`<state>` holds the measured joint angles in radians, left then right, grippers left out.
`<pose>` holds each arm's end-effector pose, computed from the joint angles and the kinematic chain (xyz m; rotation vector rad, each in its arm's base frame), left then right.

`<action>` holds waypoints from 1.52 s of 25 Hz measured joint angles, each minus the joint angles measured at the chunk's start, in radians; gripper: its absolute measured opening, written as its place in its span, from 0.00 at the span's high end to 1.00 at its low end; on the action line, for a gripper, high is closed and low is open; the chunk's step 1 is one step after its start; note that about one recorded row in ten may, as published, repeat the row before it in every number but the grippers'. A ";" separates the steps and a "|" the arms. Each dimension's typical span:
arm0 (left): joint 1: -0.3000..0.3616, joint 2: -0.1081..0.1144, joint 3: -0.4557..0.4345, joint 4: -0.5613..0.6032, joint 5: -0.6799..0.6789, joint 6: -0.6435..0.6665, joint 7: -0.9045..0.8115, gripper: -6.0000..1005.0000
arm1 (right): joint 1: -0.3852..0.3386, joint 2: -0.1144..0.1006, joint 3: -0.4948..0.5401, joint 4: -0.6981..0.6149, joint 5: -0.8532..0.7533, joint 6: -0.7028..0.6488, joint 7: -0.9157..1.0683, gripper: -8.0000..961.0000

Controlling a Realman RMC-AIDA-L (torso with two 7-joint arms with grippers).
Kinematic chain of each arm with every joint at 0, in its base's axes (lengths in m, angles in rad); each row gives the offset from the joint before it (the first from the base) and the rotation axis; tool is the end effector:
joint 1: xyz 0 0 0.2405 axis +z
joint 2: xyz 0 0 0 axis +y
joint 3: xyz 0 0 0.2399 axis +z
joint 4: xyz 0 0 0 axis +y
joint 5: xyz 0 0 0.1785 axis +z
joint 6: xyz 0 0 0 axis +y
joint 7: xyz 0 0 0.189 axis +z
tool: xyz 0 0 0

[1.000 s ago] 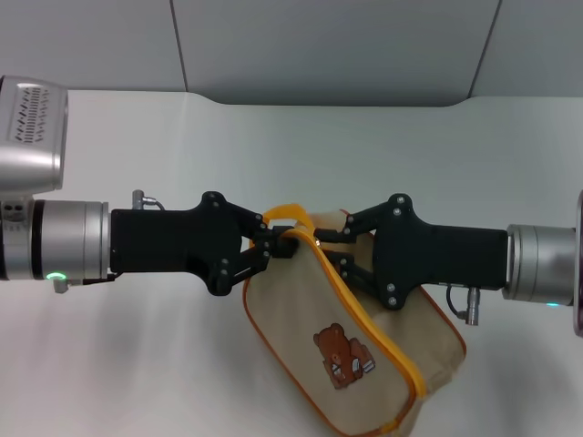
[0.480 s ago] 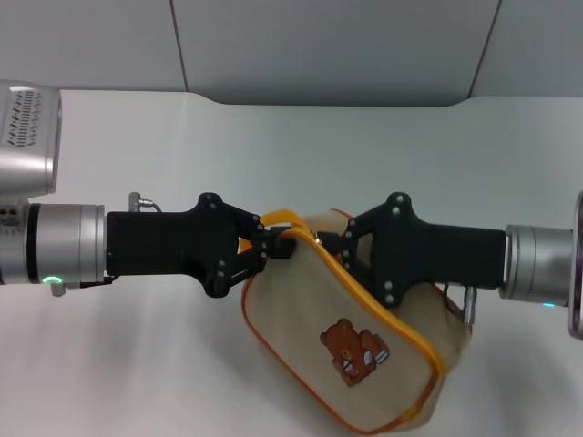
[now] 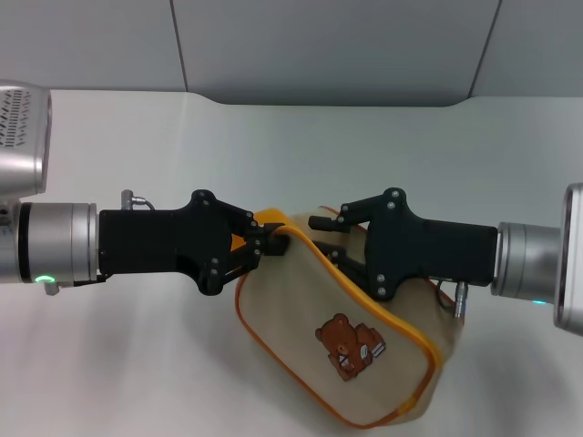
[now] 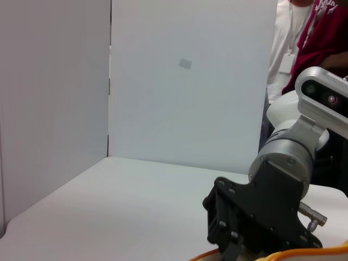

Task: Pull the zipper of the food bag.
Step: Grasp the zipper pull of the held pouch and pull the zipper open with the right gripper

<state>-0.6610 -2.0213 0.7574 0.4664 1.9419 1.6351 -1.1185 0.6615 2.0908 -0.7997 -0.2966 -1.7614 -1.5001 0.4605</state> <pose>-0.1757 0.3103 -0.0418 -2.8968 -0.2181 -0.7998 0.1621 0.3096 -0.0770 -2.6213 -0.3860 0.8081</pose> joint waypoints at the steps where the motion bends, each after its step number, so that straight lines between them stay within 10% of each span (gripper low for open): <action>1: 0.000 0.000 0.000 0.000 0.000 0.000 0.000 0.94 | 0.001 0.000 -0.006 0.000 0.001 0.002 0.000 0.90; 11: 0.001 0.000 -0.005 0.000 0.000 -0.007 0.002 0.94 | 0.011 0.000 -0.072 0.005 0.002 -0.012 0.006 0.48; 17: 0.009 0.005 -0.027 0.000 0.000 0.000 0.002 0.94 | -0.010 -0.003 -0.064 -0.006 0.025 -0.040 0.044 0.47; 30: 0.009 0.000 -0.027 0.000 -0.001 0.009 0.001 0.94 | -0.014 0.001 -0.071 0.001 0.050 -0.023 0.044 0.52; 38: 0.009 -0.001 -0.027 0.000 -0.001 0.010 0.001 0.94 | -0.015 0.001 -0.072 0.004 0.048 -0.028 0.041 0.85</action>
<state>-0.6519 -2.0218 0.7301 0.4664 1.9413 1.6453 -1.1171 0.6463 2.0913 -0.8713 -0.2930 -1.7130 -1.5281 0.5014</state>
